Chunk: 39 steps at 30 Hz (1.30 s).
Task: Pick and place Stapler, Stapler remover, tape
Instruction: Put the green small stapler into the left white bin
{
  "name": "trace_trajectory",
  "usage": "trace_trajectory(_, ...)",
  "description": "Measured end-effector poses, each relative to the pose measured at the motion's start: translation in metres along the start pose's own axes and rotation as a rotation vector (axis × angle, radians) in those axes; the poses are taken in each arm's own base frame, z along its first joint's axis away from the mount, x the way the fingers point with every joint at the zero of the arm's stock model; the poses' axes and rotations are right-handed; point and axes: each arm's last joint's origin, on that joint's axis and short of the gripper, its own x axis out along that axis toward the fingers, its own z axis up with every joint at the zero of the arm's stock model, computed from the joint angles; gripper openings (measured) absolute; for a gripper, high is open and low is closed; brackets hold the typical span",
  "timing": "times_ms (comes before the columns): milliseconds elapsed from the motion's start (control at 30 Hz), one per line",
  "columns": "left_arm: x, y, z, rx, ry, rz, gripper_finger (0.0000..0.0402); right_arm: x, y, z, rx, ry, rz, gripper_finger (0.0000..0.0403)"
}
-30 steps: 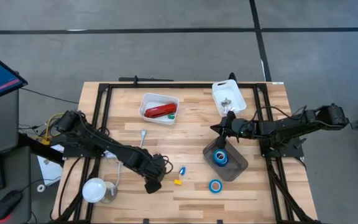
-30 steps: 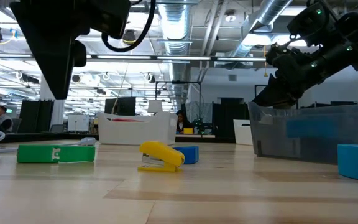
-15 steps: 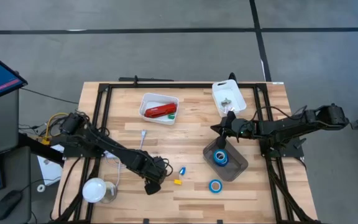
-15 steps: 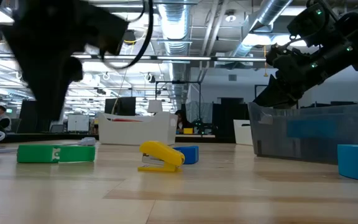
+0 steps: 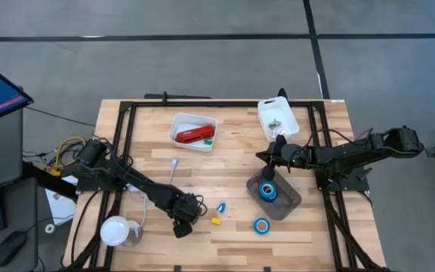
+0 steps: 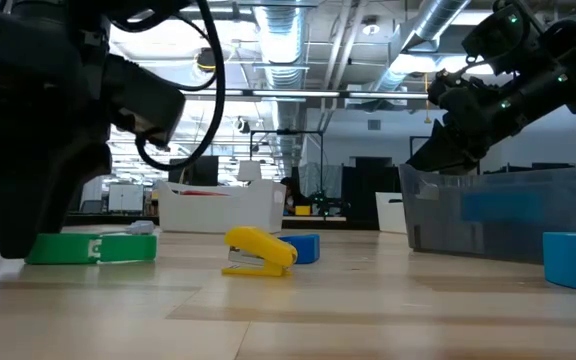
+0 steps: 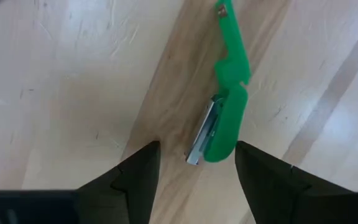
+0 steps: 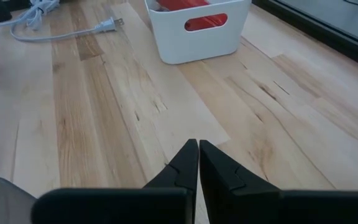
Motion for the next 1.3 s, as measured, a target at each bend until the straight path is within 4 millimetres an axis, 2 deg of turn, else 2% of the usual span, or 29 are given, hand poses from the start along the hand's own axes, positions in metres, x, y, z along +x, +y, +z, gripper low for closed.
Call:
trace_trajectory(733, 0.0012, 0.0002, 0.0073, 0.002, -0.173, 0.082, 0.0194, 0.0, 0.0001, -0.0002, -0.001, 0.001, 0.0, 0.0008)
trace_trajectory(867, 0.0012, 0.0007, 0.0071, 0.001, -0.171, 0.087, 0.0159, 0.0, 0.0001, -0.0002, -0.001, 0.001, 0.0, 0.0008)
trace_trajectory(1167, 0.0006, 0.0, 0.0084, -0.001, -0.178, 0.074, 0.0027, 0.0, 0.0001, -0.0002, -0.001, 0.002, 0.0, 0.0008)
trace_trajectory(1300, -0.0019, -0.0004, 0.0084, -0.003, -0.182, 0.059, 0.0019, 0.0, 0.0001, -0.0002, -0.001, 0.002, 0.0, 0.0008)
